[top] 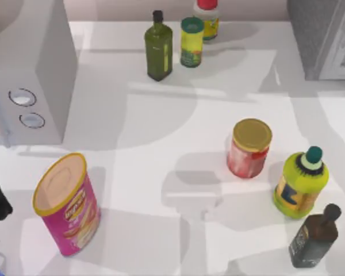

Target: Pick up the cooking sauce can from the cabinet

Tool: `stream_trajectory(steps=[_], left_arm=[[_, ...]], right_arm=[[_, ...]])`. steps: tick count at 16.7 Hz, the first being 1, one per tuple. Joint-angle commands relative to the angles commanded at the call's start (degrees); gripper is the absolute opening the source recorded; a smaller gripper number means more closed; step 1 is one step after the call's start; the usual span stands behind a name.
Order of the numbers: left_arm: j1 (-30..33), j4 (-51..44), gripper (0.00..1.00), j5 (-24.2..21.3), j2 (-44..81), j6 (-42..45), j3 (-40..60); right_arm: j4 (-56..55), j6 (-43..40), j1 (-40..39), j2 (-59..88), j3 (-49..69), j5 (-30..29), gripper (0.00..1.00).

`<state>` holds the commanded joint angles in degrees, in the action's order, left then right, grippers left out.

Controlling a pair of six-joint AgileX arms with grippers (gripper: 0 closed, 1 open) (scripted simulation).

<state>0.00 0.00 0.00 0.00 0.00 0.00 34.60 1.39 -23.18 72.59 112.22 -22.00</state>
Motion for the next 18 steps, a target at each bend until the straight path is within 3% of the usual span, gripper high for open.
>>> stream_trajectory(steps=[4, 9, 18], left_arm=[[0.0, 0.0, 1.0, 0.0, 0.0, 0.0, 0.0], [0.0, 0.0, 1.0, 0.0, 0.0, 0.0, 0.0], [0.0, 0.0, 1.0, 0.0, 0.0, 0.0, 0.0]], right_arm=[[-8.7, 0.5, 0.8, -11.8, -17.9, 4.4, 0.0], [-19.8, 1.0, 3.7, -30.0, -49.0, 11.4, 0.0], [-31.9, -0.1, 15.7, -61.7, -100.0, 21.0, 0.0]])
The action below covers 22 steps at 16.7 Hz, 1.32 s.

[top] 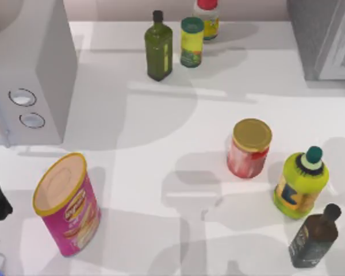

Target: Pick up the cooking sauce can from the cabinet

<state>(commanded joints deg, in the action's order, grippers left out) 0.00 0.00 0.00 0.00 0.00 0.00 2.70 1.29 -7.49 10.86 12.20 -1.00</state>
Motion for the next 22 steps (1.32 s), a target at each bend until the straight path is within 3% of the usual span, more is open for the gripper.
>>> stream_trajectory(steps=[5, 13, 17, 22], left_arm=[[0.0, 0.0, 1.0, 0.0, 0.0, 0.0, 0.0], [0.0, 0.0, 1.0, 0.0, 0.0, 0.0, 0.0], [0.0, 0.0, 1.0, 0.0, 0.0, 0.0, 0.0], [0.0, 0.0, 1.0, 0.0, 0.0, 0.0, 0.0]], right_arm=[[-2.6, -1.2, 6.9, -10.2, -11.6, 1.0, 0.0], [-2.8, -1.0, 7.0, -10.3, -11.5, 1.4, 0.0], [-6.9, 0.4, 3.2, -3.1, -6.4, 5.9, 0.0], [-19.1, 2.6, -3.1, 16.8, 5.6, 15.5, 0.0]])
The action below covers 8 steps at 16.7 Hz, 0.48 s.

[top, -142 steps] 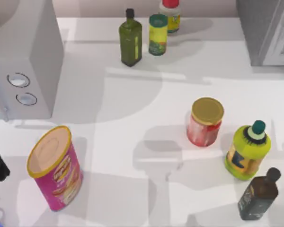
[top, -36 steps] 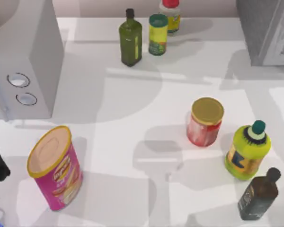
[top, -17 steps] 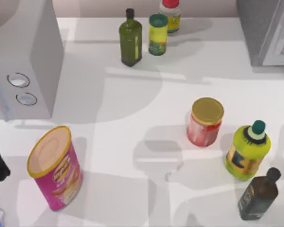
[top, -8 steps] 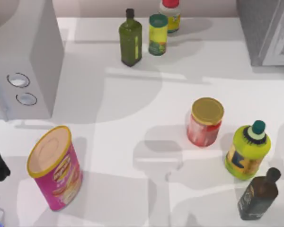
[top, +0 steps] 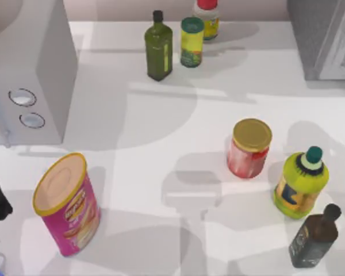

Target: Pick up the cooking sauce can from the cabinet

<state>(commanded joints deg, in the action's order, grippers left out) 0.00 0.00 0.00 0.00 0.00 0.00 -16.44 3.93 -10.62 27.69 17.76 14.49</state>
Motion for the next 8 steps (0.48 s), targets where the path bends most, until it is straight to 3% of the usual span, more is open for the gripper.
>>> stream_trajectory(steps=[8], left_arm=[[0.0, 0.0, 1.0, 0.0, 0.0, 0.0, 0.0]], right_arm=[[-27.1, 0.7, -3.2, 49.7, 19.9, 12.5, 0.0]])
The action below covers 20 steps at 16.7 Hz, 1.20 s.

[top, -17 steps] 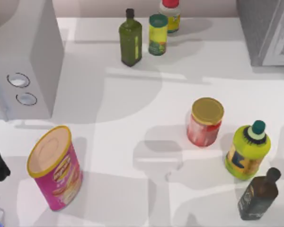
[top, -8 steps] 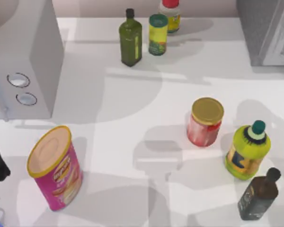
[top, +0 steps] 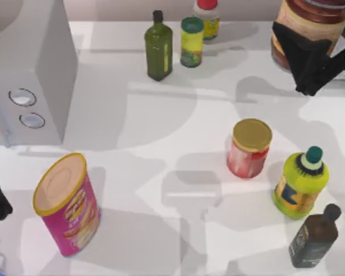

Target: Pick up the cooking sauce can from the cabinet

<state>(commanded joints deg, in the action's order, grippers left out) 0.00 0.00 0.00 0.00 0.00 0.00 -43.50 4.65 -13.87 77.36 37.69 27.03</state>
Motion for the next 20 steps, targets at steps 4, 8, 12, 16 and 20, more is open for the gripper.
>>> stream_trajectory(steps=[4, 8, 12, 16, 20], left_arm=[[0.0, 0.0, 1.0, 0.0, 0.0, 0.0, 0.0], [0.0, 0.0, 1.0, 0.0, 0.0, 0.0, 0.0], [0.0, 0.0, 1.0, 0.0, 0.0, 0.0, 0.0], [0.0, 0.0, 1.0, 0.0, 0.0, 0.0, 0.0], [0.0, 0.0, 1.0, 0.0, 0.0, 0.0, 0.0]], right_arm=[[-15.1, -1.3, 1.3, 25.3, 6.2, 4.0, 0.0], [-27.5, -3.0, 3.7, 41.8, 10.3, 6.1, 0.0], [-33.3, -4.1, 5.3, 48.7, 11.5, 6.7, 0.0], [-33.5, -4.1, 5.4, 48.9, 11.6, 6.7, 0.0], [-33.3, -4.1, 5.1, 48.8, 13.1, 6.3, 0.0]])
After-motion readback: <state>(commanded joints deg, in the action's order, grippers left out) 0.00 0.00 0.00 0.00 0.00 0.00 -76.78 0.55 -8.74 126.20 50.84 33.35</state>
